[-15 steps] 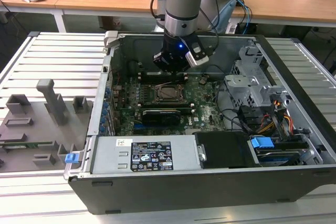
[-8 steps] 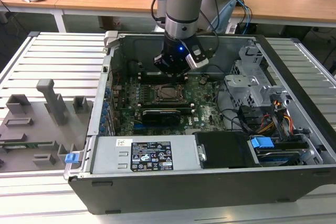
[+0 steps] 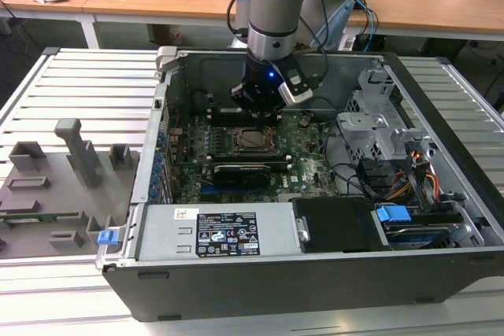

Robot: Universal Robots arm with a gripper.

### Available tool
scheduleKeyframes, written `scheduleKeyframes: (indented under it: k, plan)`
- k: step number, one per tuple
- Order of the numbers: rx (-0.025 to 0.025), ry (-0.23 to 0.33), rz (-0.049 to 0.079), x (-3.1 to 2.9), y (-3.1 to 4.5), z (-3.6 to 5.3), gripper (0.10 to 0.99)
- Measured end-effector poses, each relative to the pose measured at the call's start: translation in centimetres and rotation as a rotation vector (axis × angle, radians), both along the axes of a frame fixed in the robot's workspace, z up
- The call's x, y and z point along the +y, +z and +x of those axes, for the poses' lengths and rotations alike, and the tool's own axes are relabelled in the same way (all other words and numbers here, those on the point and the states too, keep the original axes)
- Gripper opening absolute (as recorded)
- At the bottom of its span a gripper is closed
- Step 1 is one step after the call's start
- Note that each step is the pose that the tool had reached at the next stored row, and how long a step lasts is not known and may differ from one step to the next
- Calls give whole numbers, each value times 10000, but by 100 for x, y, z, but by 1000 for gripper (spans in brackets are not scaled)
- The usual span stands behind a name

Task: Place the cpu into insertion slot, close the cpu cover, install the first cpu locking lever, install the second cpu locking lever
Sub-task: 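Install the first cpu locking lever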

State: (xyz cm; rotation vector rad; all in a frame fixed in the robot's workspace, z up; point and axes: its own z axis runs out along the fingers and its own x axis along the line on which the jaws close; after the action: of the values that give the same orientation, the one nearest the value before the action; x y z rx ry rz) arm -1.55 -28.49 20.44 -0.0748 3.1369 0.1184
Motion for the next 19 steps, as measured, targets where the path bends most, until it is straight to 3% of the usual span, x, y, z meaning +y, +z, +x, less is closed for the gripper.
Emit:
scheduleKeyframes:
  k: [5,6,7,8,19]
  plan:
    - [0,3,-54,7,-32,2,106]
    - [-6,6,-48,12,-11,5,106]
    - [-1,6,-55,13,78,4,106]
    - [-3,6,-60,12,90,4,106]
    - [-2,7,-63,-47,91,4,106]
